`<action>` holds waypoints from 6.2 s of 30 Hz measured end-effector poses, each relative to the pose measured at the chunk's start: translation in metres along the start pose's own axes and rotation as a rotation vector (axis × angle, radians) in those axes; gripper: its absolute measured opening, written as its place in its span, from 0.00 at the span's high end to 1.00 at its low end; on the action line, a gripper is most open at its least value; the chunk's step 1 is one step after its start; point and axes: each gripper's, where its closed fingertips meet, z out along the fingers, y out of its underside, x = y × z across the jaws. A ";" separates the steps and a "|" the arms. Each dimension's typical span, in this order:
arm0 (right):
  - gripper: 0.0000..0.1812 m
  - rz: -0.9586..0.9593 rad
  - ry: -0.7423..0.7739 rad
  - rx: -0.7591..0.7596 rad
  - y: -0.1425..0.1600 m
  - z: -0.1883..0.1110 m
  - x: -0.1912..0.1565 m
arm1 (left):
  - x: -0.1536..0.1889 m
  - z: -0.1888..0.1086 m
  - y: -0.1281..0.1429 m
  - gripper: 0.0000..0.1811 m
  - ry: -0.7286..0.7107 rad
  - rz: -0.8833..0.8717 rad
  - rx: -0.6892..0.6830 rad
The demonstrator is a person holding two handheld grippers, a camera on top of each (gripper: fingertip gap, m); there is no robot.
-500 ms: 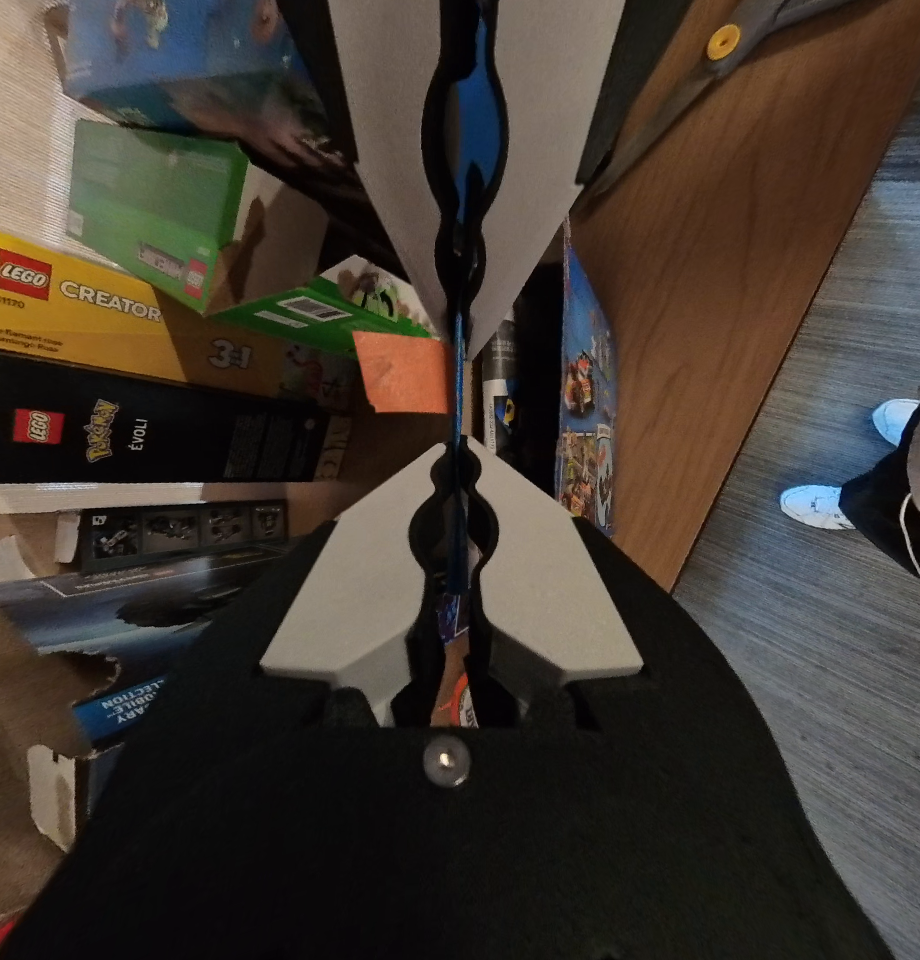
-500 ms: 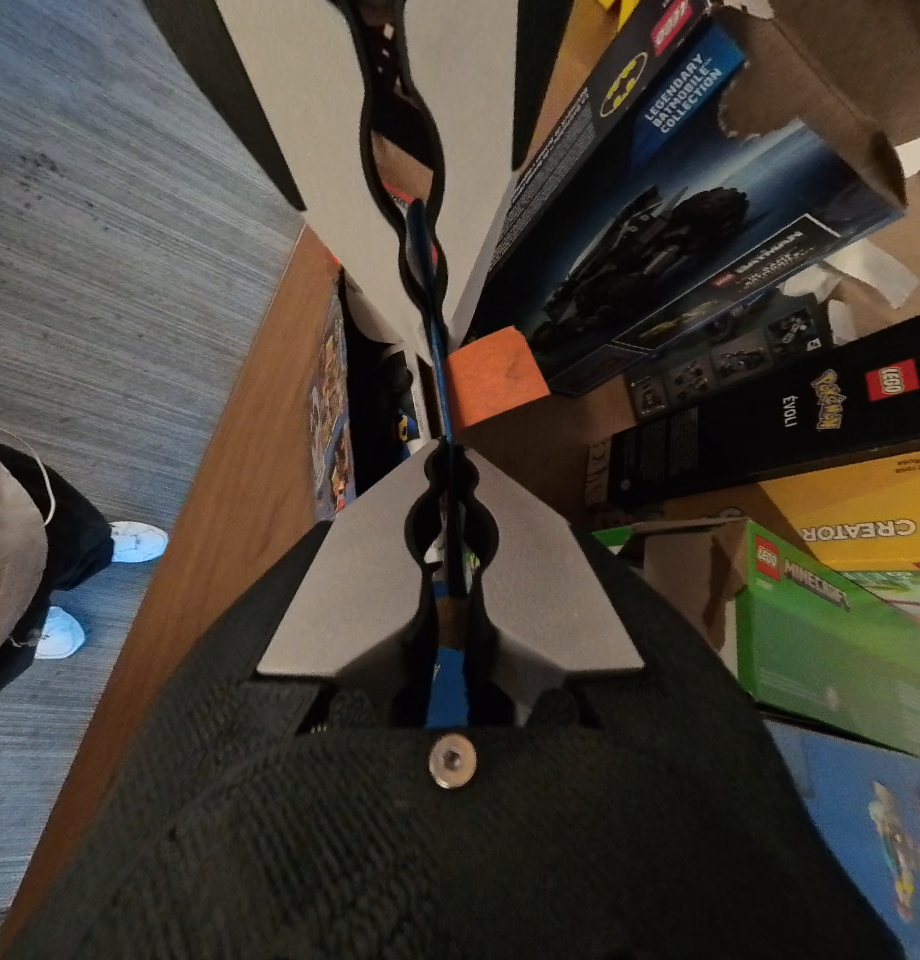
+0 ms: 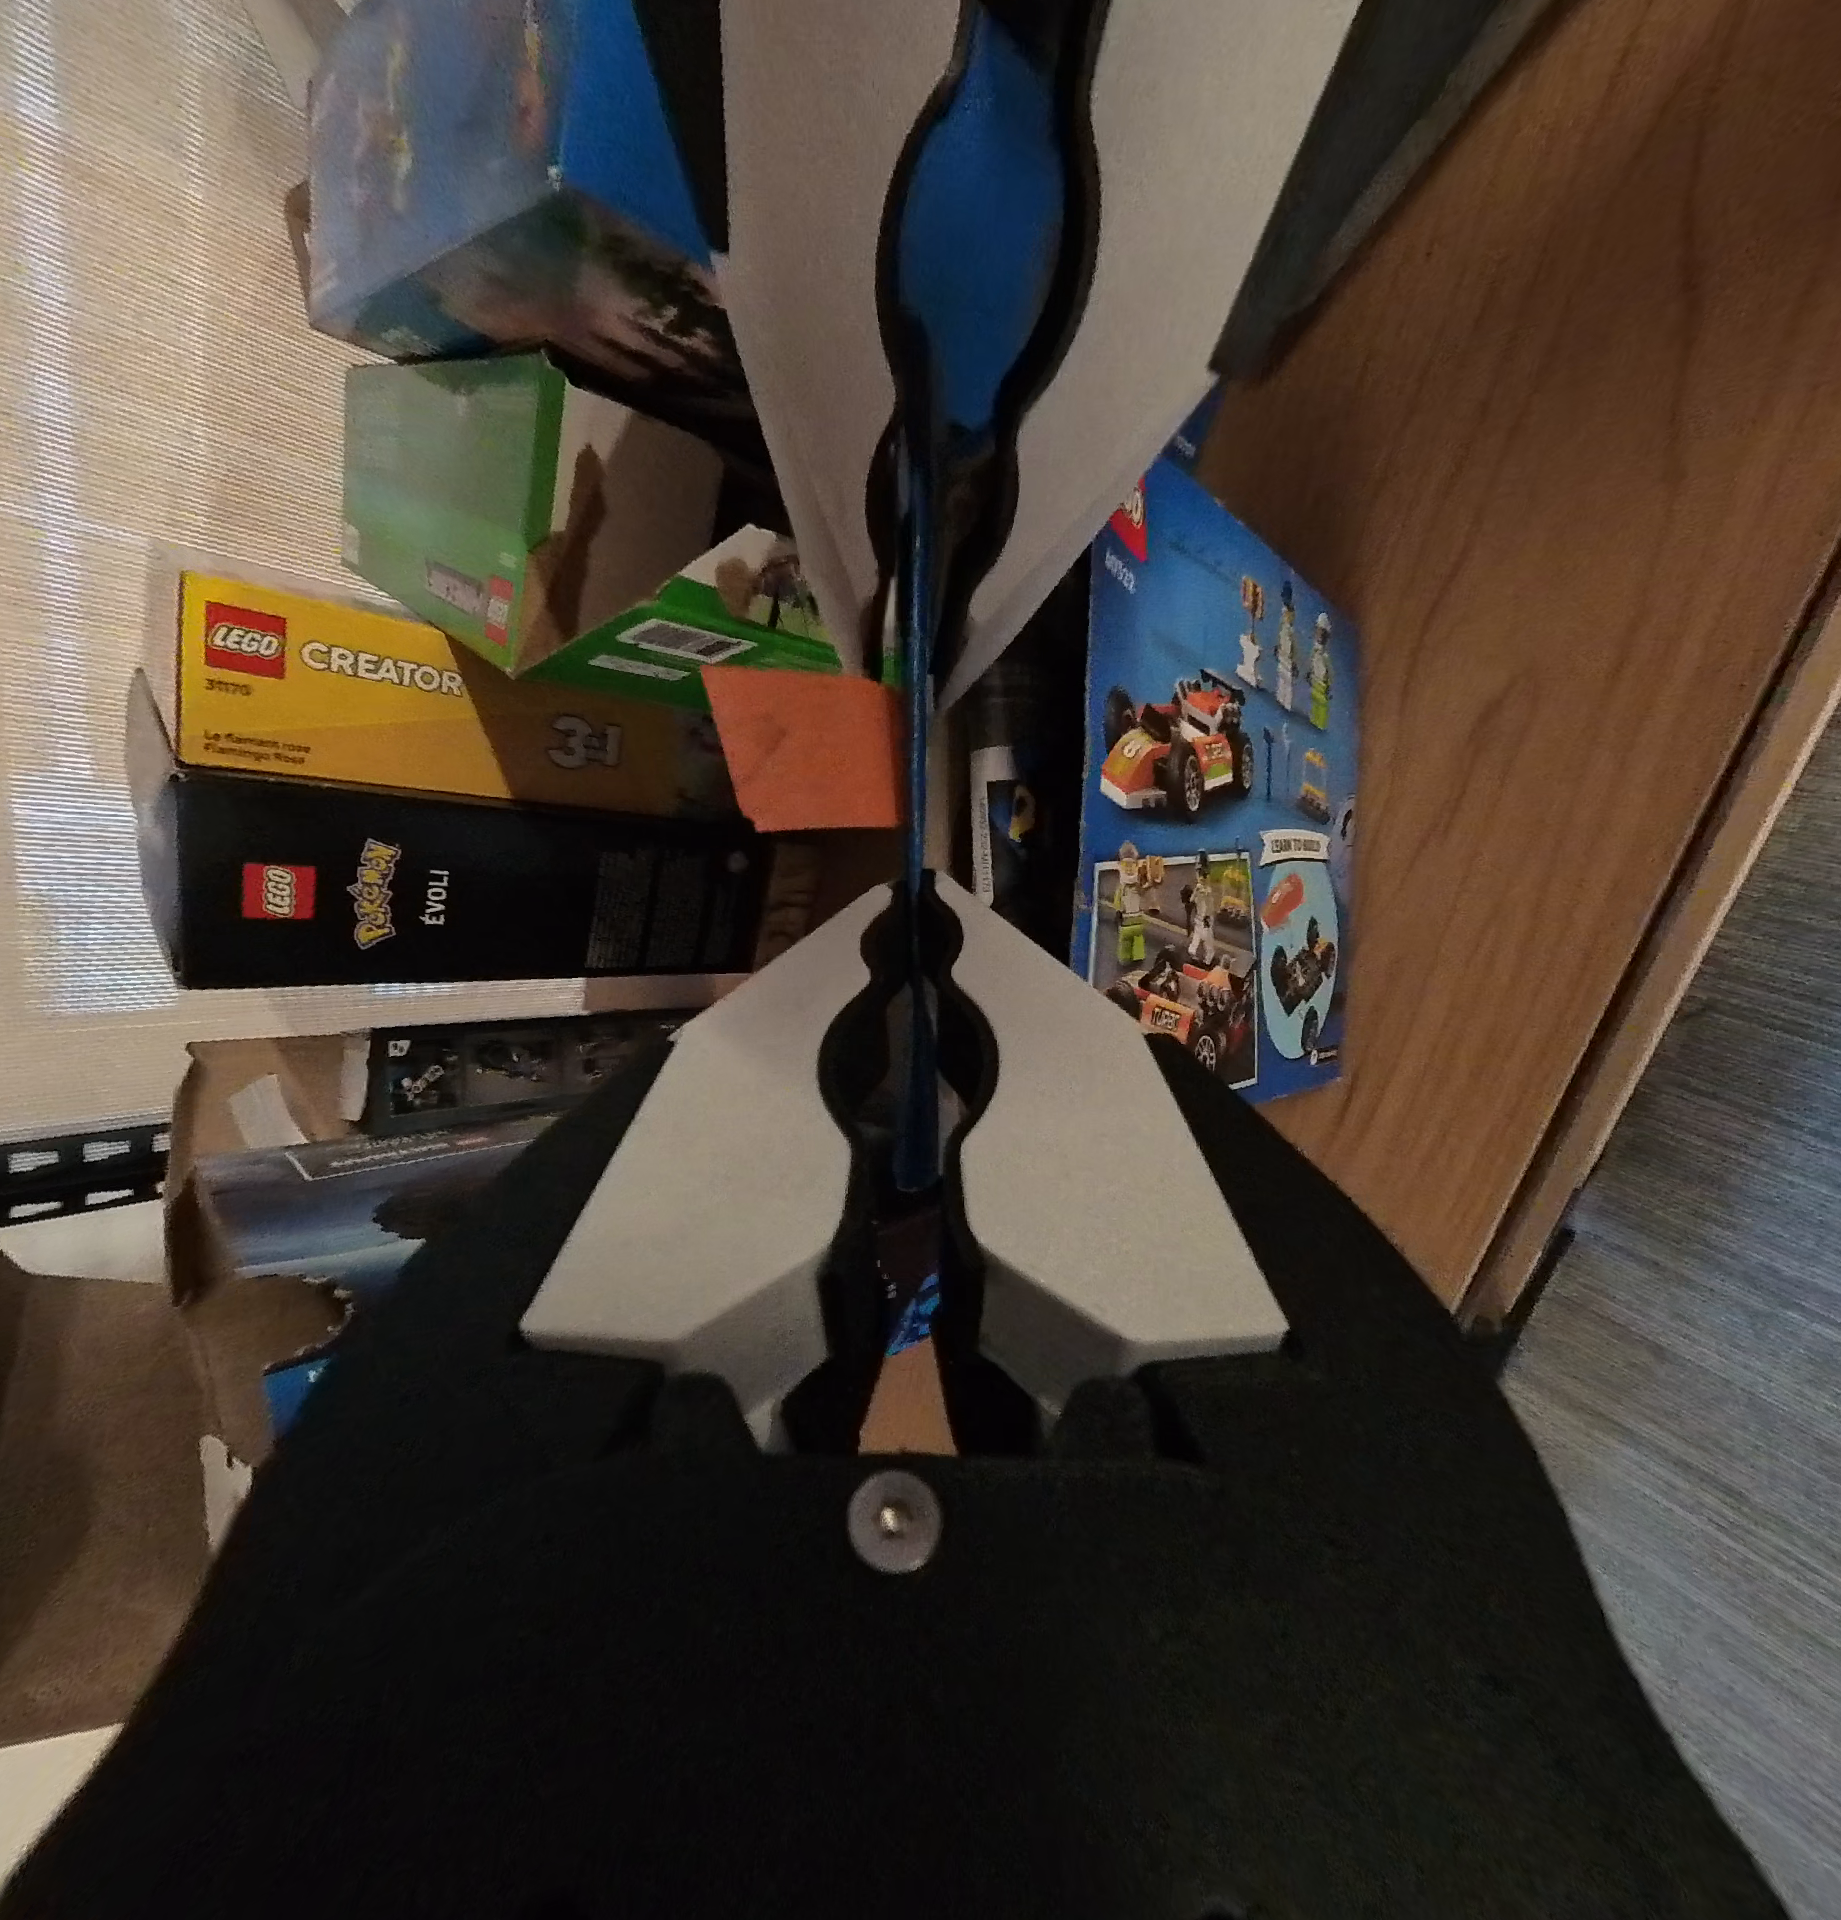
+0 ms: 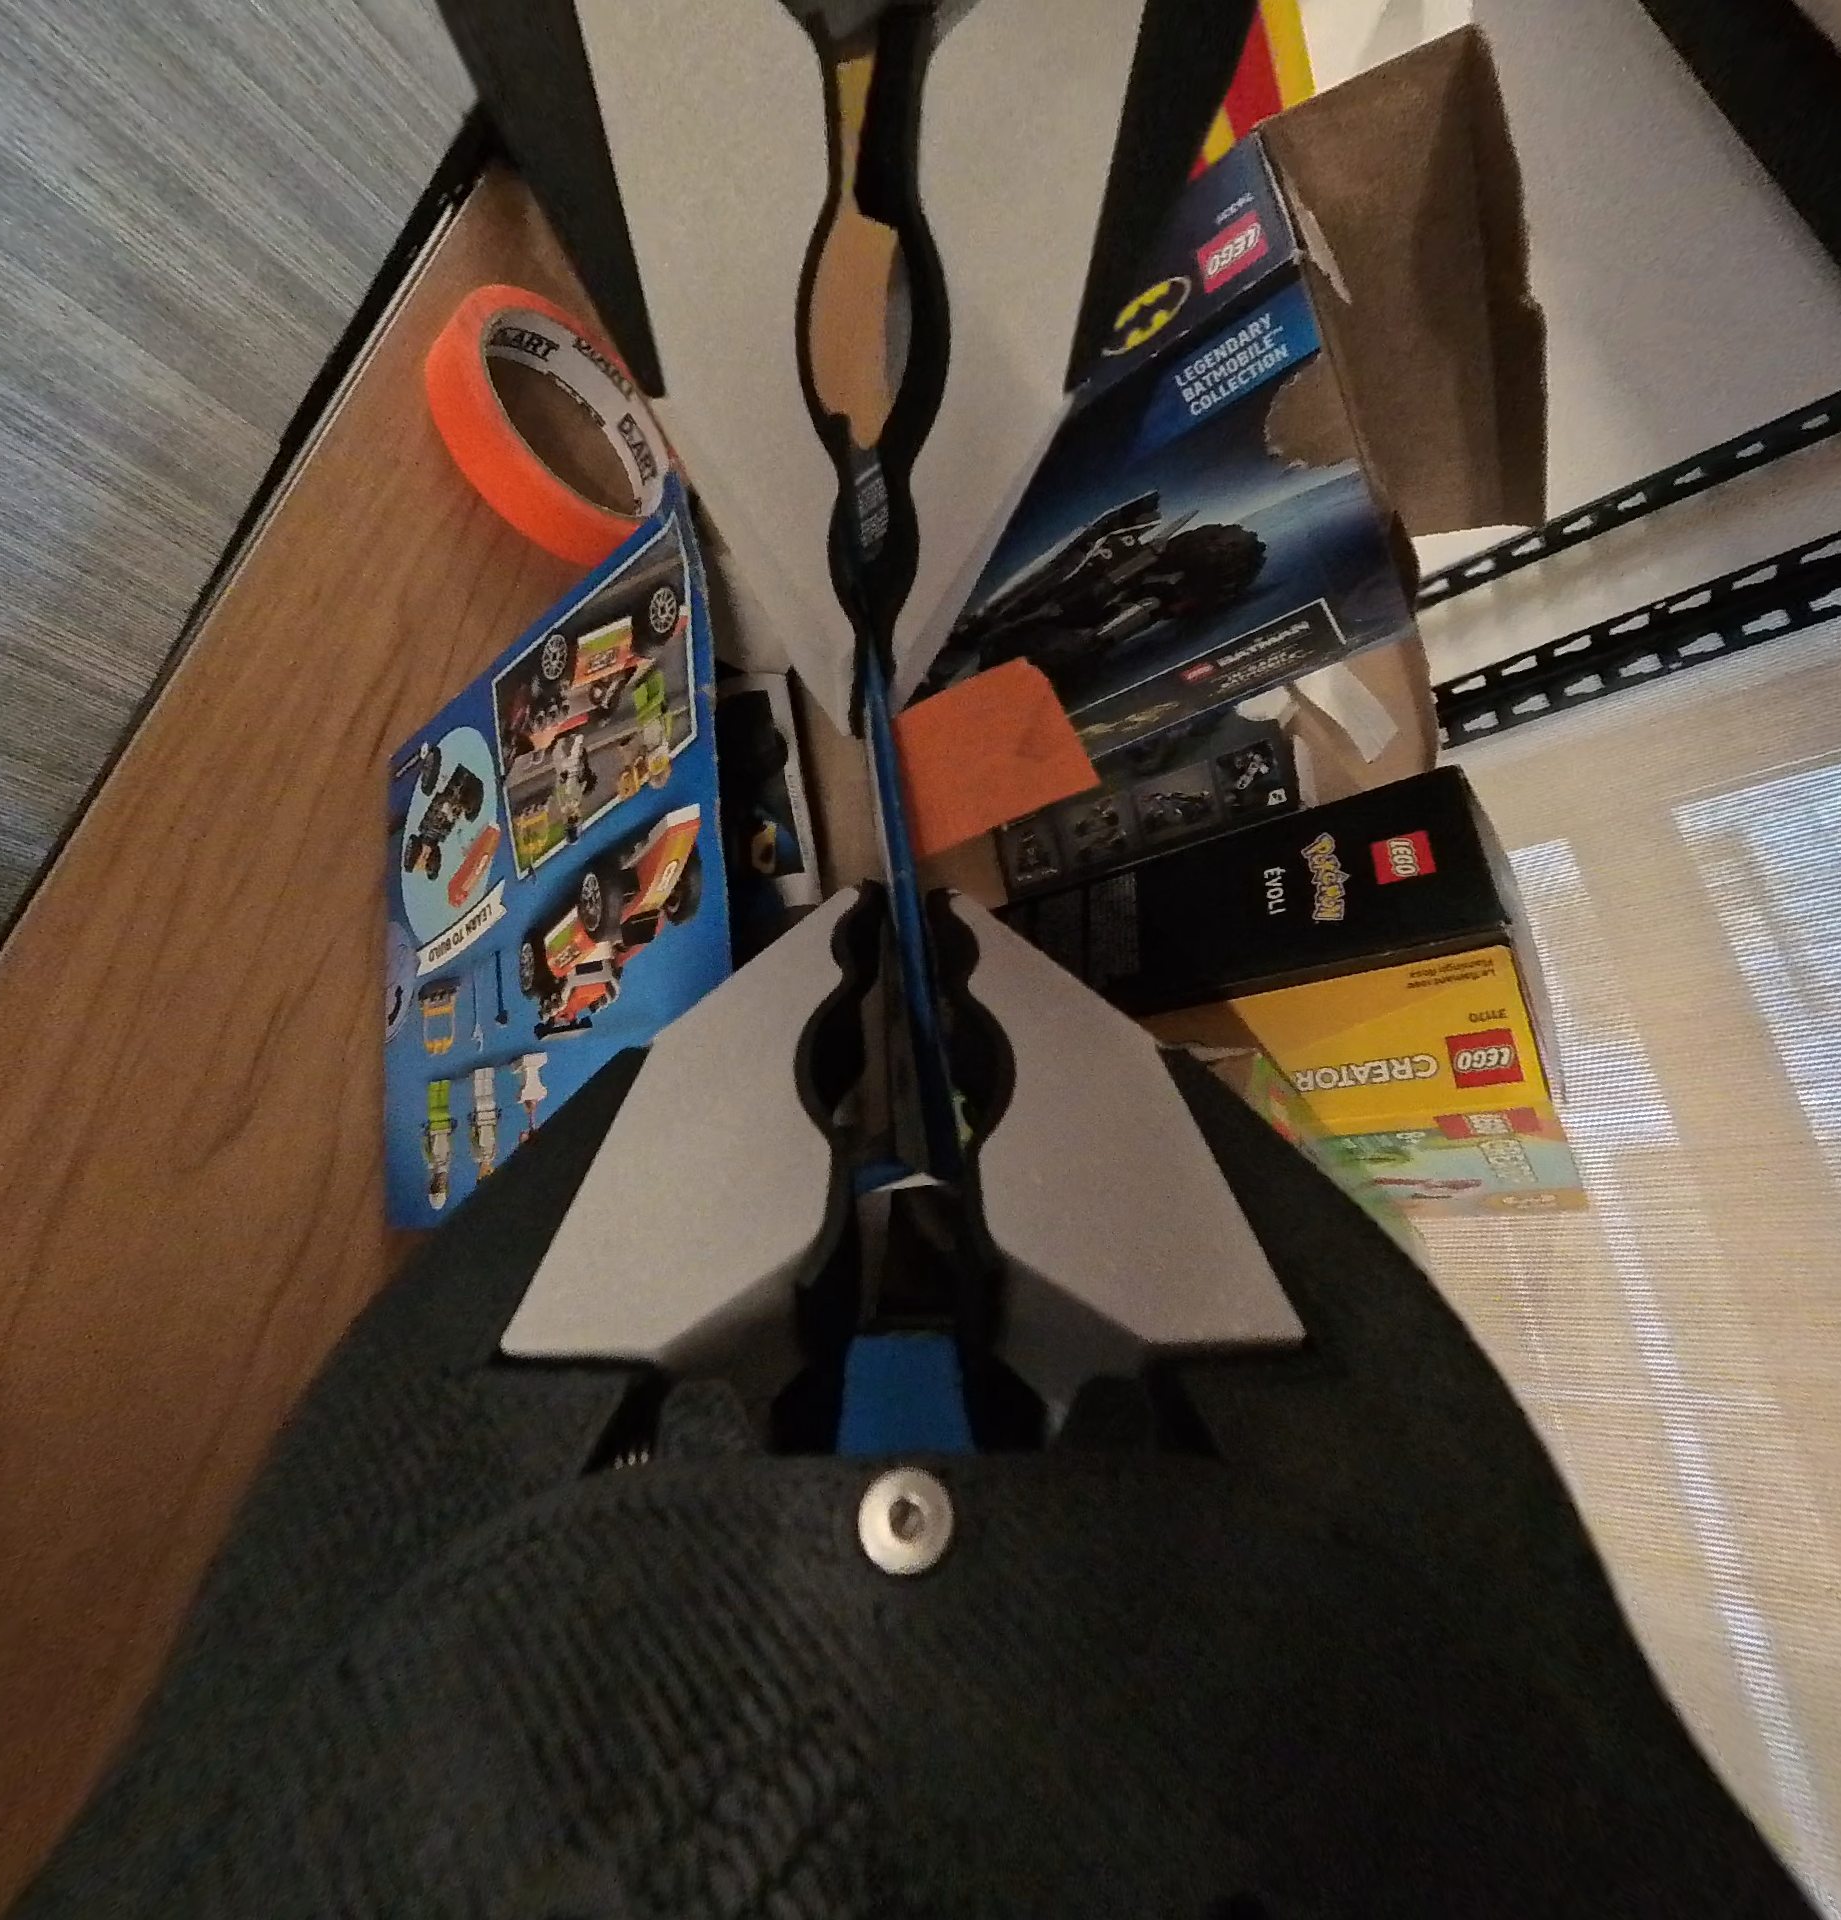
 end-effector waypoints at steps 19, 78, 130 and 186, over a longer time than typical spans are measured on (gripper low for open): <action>0.99 -0.077 -0.071 0.027 0.000 -0.007 -0.010 | 0.007 0.002 0.001 0.94 0.016 0.008 0.013; 0.96 0.390 -0.504 -0.056 0.015 -0.015 -0.012 | 0.018 -0.019 0.019 0.97 0.370 -0.197 0.083; 0.77 0.272 -0.444 -0.015 0.013 -0.019 -0.028 | 0.016 -0.008 -0.040 0.97 0.019 -0.110 0.158; 0.86 0.109 0.036 0.117 -0.013 0.005 -0.034 | 0.041 -0.014 -0.018 1.00 -0.372 0.036 0.195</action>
